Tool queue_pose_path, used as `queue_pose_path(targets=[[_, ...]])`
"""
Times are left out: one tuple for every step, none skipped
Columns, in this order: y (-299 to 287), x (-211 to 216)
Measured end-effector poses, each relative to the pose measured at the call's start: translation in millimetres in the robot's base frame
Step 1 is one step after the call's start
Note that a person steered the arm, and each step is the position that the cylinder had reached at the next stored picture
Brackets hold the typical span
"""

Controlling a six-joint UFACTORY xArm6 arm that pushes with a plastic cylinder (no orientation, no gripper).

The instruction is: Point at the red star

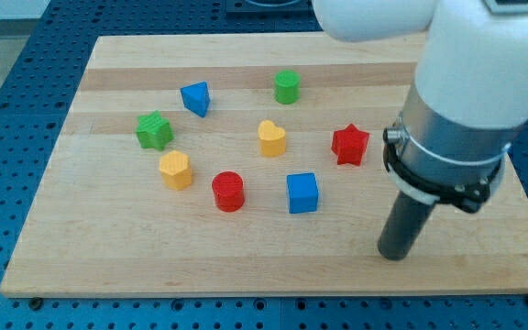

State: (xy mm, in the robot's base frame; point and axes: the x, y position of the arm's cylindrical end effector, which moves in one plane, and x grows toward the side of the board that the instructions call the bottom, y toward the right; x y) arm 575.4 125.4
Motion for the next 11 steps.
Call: queue_pose_path(targets=[[2,-29],[11,-49],[13,-50],[13,-50],[13,-52],[13,-58],[13,-72],[13,-82],[13,-89],[13,-93],[13,-95]])
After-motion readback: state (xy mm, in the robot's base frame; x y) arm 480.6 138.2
